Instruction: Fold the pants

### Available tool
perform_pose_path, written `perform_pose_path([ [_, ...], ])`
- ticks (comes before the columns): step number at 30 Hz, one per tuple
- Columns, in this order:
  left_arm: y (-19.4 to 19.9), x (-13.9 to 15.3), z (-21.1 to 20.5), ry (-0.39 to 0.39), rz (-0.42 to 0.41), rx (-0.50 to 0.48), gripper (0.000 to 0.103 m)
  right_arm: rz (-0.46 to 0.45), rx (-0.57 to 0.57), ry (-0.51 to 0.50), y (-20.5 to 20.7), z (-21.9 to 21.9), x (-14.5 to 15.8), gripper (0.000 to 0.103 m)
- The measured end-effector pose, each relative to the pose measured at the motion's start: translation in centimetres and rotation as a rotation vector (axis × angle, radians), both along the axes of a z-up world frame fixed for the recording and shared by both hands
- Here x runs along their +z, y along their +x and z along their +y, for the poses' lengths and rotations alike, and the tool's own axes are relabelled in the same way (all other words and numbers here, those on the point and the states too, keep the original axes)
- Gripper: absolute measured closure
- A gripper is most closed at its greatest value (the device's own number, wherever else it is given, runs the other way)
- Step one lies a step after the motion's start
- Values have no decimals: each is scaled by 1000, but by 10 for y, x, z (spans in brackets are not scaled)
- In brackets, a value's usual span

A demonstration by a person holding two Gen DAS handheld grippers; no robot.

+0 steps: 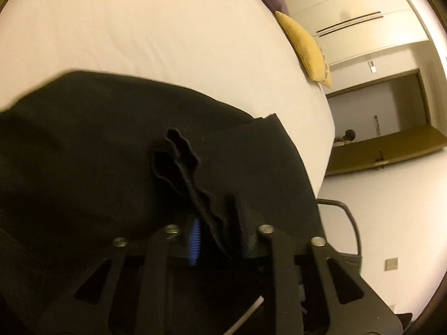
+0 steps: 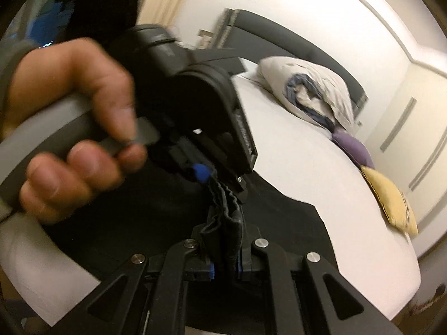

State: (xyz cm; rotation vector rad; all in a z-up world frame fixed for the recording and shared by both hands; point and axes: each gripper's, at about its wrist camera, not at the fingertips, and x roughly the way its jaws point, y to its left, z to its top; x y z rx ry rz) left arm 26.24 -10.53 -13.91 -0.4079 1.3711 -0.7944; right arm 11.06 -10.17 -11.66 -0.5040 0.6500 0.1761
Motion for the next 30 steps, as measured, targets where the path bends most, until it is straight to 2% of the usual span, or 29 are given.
perform_pose_path([
  [2,2,3,13,20,-16,1,89,8,26,-8,-2,11,-3,92],
  [7,0,-1,51,51,-31,6,90,39,78,-31,1,34,-10,92],
  [8,7,-1,37,53,-30,13,90,46,83,-35,3,37,-11,92],
  [14,5,-7,60,76,-40,30,90,87,112,-47,13,51,-16,92],
  [27,-10,-18,58,90,-35,81,90,116,155,-69,20,62,-19,91],
  [30,-12,-18,75,89,-31,89,90,135,159,-75,21,62,-25,91],
])
